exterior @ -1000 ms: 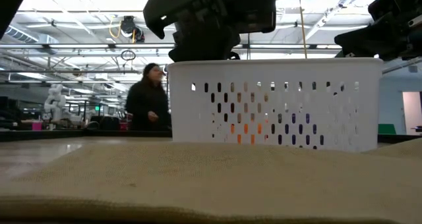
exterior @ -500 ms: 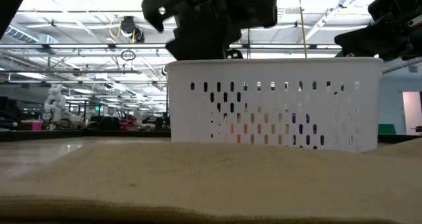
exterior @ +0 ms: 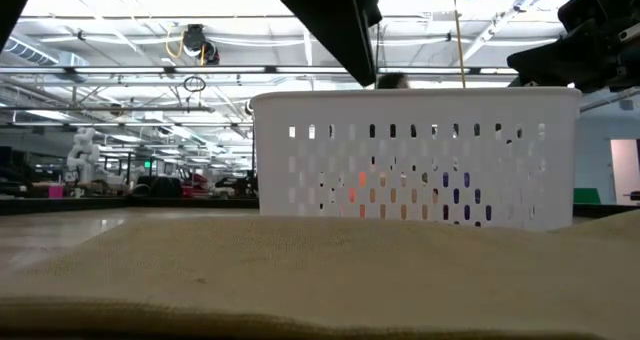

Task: Pick and placing Produce into tupperware
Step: Return to Home Position

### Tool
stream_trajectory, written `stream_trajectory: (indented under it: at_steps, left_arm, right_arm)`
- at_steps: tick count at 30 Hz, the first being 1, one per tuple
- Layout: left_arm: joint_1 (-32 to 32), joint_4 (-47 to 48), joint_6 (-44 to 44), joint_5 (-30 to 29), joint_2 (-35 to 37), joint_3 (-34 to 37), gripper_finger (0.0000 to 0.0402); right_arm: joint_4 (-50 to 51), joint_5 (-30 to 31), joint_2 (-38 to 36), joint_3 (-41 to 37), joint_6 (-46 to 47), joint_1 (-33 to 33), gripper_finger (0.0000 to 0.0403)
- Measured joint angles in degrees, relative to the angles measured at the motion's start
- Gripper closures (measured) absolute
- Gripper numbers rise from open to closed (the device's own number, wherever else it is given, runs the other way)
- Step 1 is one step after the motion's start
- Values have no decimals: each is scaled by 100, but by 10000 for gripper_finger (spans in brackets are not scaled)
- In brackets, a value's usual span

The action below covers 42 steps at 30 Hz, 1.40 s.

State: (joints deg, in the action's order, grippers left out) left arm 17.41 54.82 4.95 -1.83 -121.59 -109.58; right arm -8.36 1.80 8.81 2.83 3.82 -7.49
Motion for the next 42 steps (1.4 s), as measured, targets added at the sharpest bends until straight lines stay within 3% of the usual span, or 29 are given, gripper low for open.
stream_trajectory:
  at_steps: [3,11,18,23,32,42]
  left_arm:
    - [-2,104,37,-22,-10,9,390]
    - [31,132,438,-368,196,22,399]
    - [-37,-52,505,-1026,1394,493,401]
    - [-375,-796,146,-1262,2782,1827,401]
    - [-515,-3737,-117,-1523,5472,5215,401]
    - [89,-4708,-90,-2422,7270,6902,401]
  right_arm:
    - [0,0,-1,1,0,1,403]
    - [-2,-1,-1,2,1,0,403]
    - [-35,-4,25,2,1,1,403]
    - [8,-7,44,0,1,0,403]
    - [-48,-7,58,2,-75,0,403]
    - [-211,-7,60,1,-160,0,403]
